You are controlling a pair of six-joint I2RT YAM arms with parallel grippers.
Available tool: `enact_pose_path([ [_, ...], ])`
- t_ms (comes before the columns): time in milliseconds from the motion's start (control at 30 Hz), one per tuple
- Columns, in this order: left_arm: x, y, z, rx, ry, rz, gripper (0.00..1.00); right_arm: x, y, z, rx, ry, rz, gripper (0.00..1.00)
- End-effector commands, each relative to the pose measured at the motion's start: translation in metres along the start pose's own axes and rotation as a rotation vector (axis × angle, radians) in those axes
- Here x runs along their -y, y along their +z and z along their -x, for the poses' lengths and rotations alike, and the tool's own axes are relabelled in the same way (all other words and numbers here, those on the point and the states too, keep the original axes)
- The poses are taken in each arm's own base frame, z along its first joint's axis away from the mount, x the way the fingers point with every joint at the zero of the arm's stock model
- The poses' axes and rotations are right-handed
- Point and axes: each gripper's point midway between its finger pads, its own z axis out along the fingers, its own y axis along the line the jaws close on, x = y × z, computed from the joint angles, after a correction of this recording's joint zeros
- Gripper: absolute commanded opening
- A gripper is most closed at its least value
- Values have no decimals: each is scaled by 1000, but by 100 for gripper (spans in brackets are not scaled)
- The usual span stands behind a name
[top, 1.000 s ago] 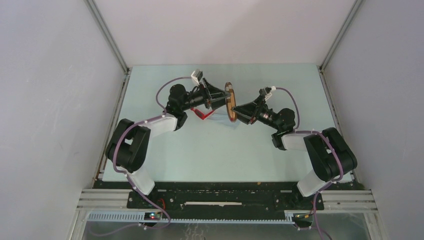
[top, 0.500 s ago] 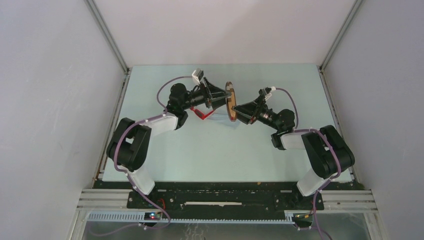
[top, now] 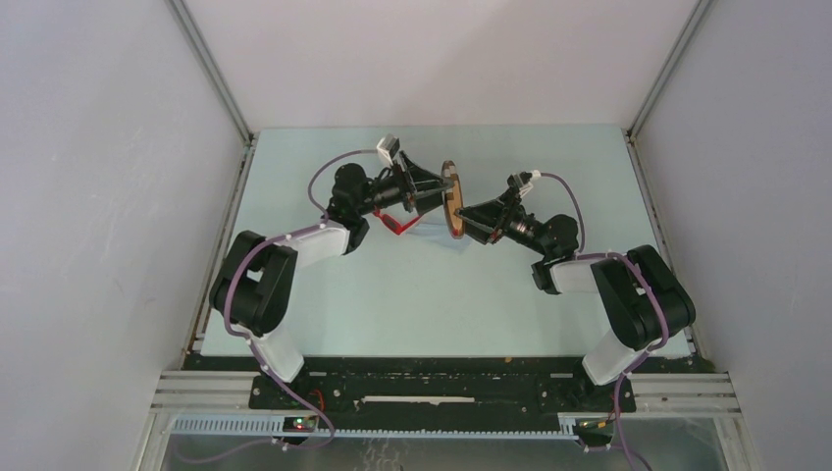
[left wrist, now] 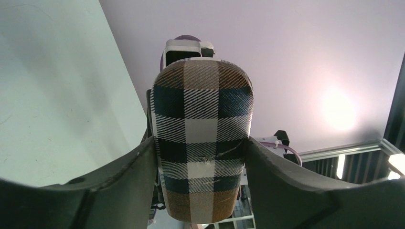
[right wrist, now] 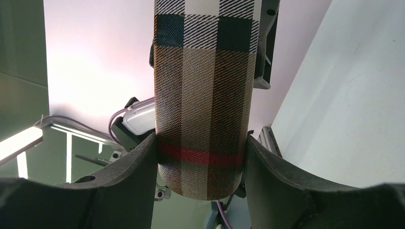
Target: Organize the sunglasses
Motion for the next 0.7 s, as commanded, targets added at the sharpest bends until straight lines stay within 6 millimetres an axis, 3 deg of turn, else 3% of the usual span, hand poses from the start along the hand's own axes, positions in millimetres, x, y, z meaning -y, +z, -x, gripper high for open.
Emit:
enact_pose_path([
  [0, 41, 9, 6, -13, 87, -100, 63, -7, 2, -1, -7, -20, 28, 0],
  [100, 39, 10, 4, -14, 86, -97, 46, -5, 2, -2, -7, -17, 26, 0],
  [200, 37, 10, 4, -16, 76, -93, 15, -7, 3, -2, -13, -27, 31, 0],
  [267, 36, 10, 4, -19, 72, -91, 1, -10, 5, -2, -28, -34, 36, 27],
  [333, 35, 10, 4, -18, 70, -89, 0, -10, 7, 2, -22, -42, 29, 47],
  [400, 35, 10, 3, -18, 70, -89, 0, -7, 10, 5, -18, -46, 10, 58],
  [667, 34, 8, 2, -11, 70, -86, 0, -9, 19, 14, 0, -25, 31, 61],
])
